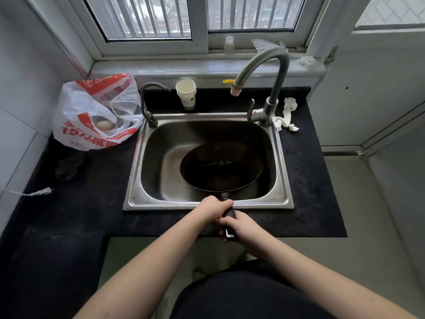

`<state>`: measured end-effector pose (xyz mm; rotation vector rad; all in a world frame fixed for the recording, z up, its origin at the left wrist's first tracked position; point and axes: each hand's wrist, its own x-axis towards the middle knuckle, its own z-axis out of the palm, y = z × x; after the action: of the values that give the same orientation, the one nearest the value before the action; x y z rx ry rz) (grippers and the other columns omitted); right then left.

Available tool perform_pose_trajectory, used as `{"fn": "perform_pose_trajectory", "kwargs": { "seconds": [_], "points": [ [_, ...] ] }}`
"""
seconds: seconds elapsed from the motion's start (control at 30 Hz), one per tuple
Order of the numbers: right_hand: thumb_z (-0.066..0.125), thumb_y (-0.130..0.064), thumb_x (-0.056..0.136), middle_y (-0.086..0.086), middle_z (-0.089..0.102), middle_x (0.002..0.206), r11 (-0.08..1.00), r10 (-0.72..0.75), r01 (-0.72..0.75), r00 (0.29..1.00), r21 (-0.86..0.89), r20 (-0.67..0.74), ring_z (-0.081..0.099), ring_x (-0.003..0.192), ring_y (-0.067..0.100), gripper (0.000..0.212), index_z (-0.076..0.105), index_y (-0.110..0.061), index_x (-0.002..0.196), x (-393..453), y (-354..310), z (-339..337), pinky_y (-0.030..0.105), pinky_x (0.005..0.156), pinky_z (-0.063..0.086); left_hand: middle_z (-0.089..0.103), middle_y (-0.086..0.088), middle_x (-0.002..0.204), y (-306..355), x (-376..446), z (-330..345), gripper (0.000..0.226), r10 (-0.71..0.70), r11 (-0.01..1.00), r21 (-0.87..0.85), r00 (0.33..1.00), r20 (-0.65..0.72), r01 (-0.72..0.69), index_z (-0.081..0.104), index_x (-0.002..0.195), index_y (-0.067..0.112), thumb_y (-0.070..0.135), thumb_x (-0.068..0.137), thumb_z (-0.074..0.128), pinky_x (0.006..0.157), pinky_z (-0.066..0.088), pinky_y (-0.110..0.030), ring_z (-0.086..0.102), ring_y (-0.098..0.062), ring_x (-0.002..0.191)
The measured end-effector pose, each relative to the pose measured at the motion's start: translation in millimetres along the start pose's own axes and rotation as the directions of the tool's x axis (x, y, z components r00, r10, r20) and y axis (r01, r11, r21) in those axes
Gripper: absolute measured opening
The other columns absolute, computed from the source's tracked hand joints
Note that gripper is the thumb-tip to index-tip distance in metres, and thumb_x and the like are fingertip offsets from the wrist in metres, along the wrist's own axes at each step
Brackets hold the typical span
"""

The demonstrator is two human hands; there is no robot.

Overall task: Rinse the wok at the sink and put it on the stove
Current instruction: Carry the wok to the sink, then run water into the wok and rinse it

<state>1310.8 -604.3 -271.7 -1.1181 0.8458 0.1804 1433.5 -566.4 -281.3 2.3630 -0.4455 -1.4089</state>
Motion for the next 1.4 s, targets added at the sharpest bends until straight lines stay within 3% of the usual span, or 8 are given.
{"fn": "perform_pose_trajectory", "kwargs": {
  "seconds": [0.13, 0.27, 0.4, 0.5, 0.73, 0.9, 1.17, 1.4],
  "points": [
    [0.064, -0.026, 0.090, 0.003, 0.068, 0.092, 0.993, -0.030, 0.025, 0.998, -0.115, -0.046, 0.063, 0.083, 0.015, 0.027, 0.062, -0.011, 0.112, -6, 11, -3, 0.029, 0.065, 0.052, 0.058, -0.002, 0.057, -6, -4, -6, 0.040, 0.032, 0.999, -0.029, 0.999, -0.003, -0.032, 0.058, 0.064, 0.011, 0.044, 0.086, 0.054, 0.049, 0.039, -0.026, 0.054, -0.016, 0.050],
    [0.056, -0.018, 0.097, 0.004, 0.064, 0.085, 0.970, -0.156, 0.081, 0.932, -0.230, -0.327, 0.061, 0.068, 0.014, 0.032, 0.049, -0.013, 0.128, -11, 18, -15, 0.029, 0.060, 0.052, 0.061, -0.002, 0.066, -18, -3, 3, 0.033, 0.046, 0.978, -0.204, 0.999, -0.006, -0.046, 0.062, 0.083, 0.005, 0.038, 0.086, 0.059, 0.055, 0.049, -0.027, 0.060, -0.020, 0.056],
    [0.056, -0.023, 0.096, -0.001, 0.066, 0.090, 0.906, -0.309, 0.106, 0.828, -0.411, -0.469, 0.065, 0.072, 0.012, 0.035, 0.049, -0.020, 0.131, -14, 16, -45, 0.040, 0.078, 0.055, 0.066, -0.008, 0.082, -23, -3, 11, 0.041, 0.050, 0.965, -0.257, 0.998, -0.027, -0.056, 0.065, 0.099, -0.001, 0.037, 0.087, 0.057, 0.060, 0.052, -0.029, 0.062, -0.024, 0.063],
    [0.054, -0.025, 0.097, -0.004, 0.063, 0.090, 0.876, -0.375, 0.138, 0.798, -0.463, -0.472, 0.065, 0.081, 0.015, 0.034, 0.052, -0.019, 0.130, -14, 8, -63, 0.040, 0.080, 0.055, 0.066, -0.011, 0.100, -21, -7, 12, 0.033, 0.044, 0.939, -0.341, 0.999, 0.012, -0.038, 0.061, 0.101, 0.003, 0.033, 0.089, 0.056, 0.051, 0.051, -0.023, 0.062, -0.020, 0.071],
    [0.053, -0.026, 0.096, -0.003, 0.064, 0.087, 0.844, -0.455, 0.231, 0.786, -0.483, -0.418, 0.065, 0.077, 0.016, 0.026, 0.056, -0.020, 0.122, 24, -35, -113, 0.049, 0.083, 0.056, 0.066, -0.015, 0.074, -17, -13, 17, 0.005, 0.017, 0.795, -0.600, 0.985, 0.172, 0.092, 0.054, 0.091, 0.006, 0.010, 0.093, 0.057, 0.054, 0.053, -0.027, 0.064, -0.020, 0.050],
    [0.052, -0.028, 0.096, -0.004, 0.065, 0.089, 0.807, -0.491, 0.307, 0.824, -0.504, -0.284, 0.066, 0.078, 0.016, 0.026, 0.059, -0.021, 0.120, 58, -84, -150, 0.047, 0.082, 0.057, 0.062, -0.019, 0.077, -7, -17, 22, 0.002, -0.056, 0.715, -0.680, 0.983, 0.173, 0.161, 0.050, 0.093, 0.003, 0.002, 0.094, 0.048, 0.044, 0.052, -0.026, 0.064, -0.023, 0.053],
    [0.051, -0.033, 0.094, -0.005, 0.064, 0.091, 0.651, -0.608, 0.398, 0.783, -0.646, -0.130, 0.068, 0.084, 0.021, 0.029, 0.057, -0.018, 0.117, 116, -175, -189, 0.047, 0.080, 0.057, 0.058, -0.013, 0.064, 14, -12, 28, 0.005, -0.317, 0.873, -0.389, 0.949, 0.003, 0.293, 0.052, 0.089, 0.005, 0.007, 0.091, 0.047, 0.041, 0.047, -0.024, 0.059, -0.022, 0.046],
    [0.048, -0.034, 0.096, 0.003, 0.064, 0.097, 0.505, -0.613, 0.344, 0.789, -0.792, -0.049, 0.063, 0.095, 0.025, 0.032, 0.055, -0.012, 0.119, 153, -223, -183, 0.039, 0.088, 0.051, 0.067, -0.005, 0.056, 17, -23, 33, 0.011, -0.278, 0.955, 0.002, 0.897, -0.345, 0.297, 0.059, 0.082, 0.010, 0.017, 0.080, 0.051, 0.049, 0.051, -0.025, 0.065, -0.020, 0.044]
  ]
}}
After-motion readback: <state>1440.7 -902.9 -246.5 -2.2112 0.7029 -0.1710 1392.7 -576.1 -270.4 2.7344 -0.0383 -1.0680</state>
